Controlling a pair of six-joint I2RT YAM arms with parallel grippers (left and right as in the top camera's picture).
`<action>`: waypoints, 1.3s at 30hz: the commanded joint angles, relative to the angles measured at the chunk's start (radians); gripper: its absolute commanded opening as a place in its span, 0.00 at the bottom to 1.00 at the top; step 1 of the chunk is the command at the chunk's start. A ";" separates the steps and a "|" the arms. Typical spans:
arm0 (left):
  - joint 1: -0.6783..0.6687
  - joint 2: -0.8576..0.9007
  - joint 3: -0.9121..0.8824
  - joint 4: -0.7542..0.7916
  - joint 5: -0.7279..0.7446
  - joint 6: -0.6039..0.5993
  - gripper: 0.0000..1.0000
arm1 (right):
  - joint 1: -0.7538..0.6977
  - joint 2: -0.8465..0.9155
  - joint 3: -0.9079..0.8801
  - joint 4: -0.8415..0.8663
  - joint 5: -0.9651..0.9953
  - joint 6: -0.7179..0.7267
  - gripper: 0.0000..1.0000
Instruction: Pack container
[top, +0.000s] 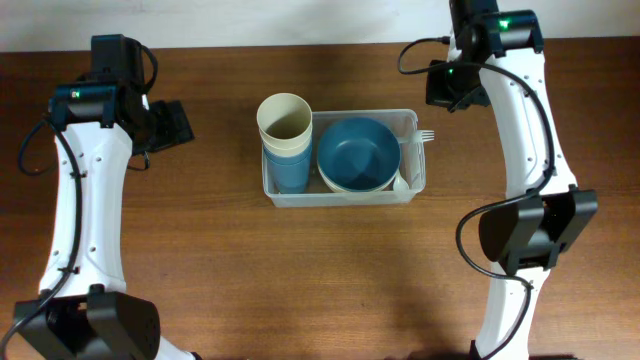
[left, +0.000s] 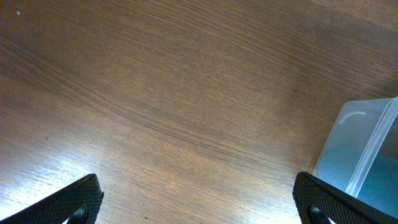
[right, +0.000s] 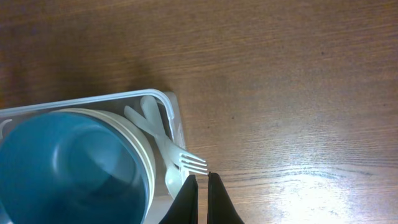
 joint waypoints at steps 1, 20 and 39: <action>0.004 0.000 -0.007 0.002 -0.004 -0.010 1.00 | -0.002 0.010 -0.027 -0.002 0.008 0.004 0.04; 0.004 0.000 -0.007 0.002 -0.004 -0.010 1.00 | -0.064 0.025 -0.285 0.121 -0.071 -0.039 0.04; 0.004 0.000 -0.007 0.002 -0.004 -0.010 1.00 | -0.066 0.025 -0.285 0.117 -0.236 -0.184 0.04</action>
